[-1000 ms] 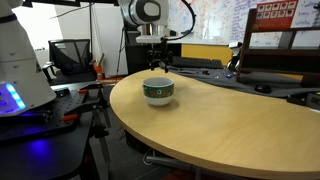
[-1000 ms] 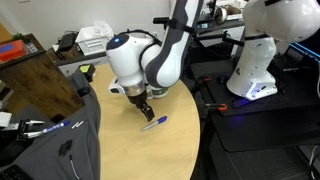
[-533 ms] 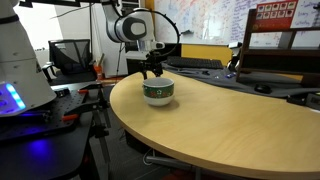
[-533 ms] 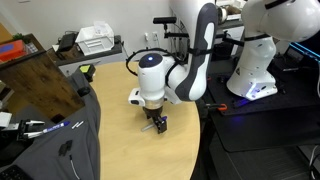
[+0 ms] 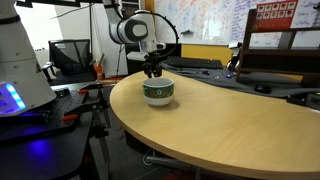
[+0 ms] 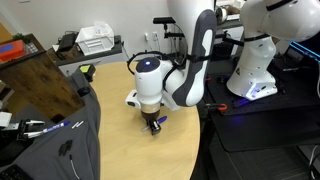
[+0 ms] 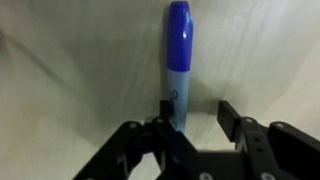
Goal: Put the marker in the mug
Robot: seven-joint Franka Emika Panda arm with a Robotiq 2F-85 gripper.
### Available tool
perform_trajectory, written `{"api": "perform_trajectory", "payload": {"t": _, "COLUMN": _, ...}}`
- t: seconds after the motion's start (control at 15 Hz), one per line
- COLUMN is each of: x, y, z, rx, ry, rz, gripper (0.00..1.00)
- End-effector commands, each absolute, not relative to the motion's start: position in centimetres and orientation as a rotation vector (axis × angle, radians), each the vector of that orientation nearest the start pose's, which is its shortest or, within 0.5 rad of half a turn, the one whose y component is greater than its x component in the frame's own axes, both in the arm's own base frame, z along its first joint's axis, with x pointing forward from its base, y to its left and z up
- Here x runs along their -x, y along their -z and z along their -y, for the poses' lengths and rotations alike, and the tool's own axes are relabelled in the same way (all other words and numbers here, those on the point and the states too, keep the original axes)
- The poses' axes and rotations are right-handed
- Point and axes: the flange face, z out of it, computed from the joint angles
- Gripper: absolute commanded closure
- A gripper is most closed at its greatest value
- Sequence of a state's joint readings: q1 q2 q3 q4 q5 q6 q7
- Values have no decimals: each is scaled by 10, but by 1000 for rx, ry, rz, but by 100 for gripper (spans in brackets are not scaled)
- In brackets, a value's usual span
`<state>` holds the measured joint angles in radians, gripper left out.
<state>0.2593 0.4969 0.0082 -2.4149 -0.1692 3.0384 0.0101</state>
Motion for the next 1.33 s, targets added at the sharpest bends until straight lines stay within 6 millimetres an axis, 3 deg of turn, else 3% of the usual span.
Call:
{"api": "perform_trajectory", "payload": {"t": 0.0, "x": -479, "y": -117, "z": -131, "rx": 3097, "ry": 180, "rz": 573, "gripper": 73}}
{"api": "perform_trajectory", "payload": {"t": 0.27, "x": -484, "y": -114, "z": -119, "rx": 3097, "ry": 171, "rz": 527, "gripper": 100}}
{"api": "perform_trajectory", "payload": {"t": 0.4, "x": -482, "y": -116, "z": -124, "rx": 3102, "ry": 202, "rz": 494, "gripper": 95}}
{"api": "perform_trajectory", "payload": {"t": 0.73, "x": -485, "y": -134, "z": -134, "rx": 3157, "ry": 374, "rz": 93, "gripper": 95}}
{"api": "perform_trajectory", "payload": {"t": 1.27, "x": -490, "y": -154, "z": -118, "rx": 3136, "ry": 724, "rz": -494, "gripper": 95}}
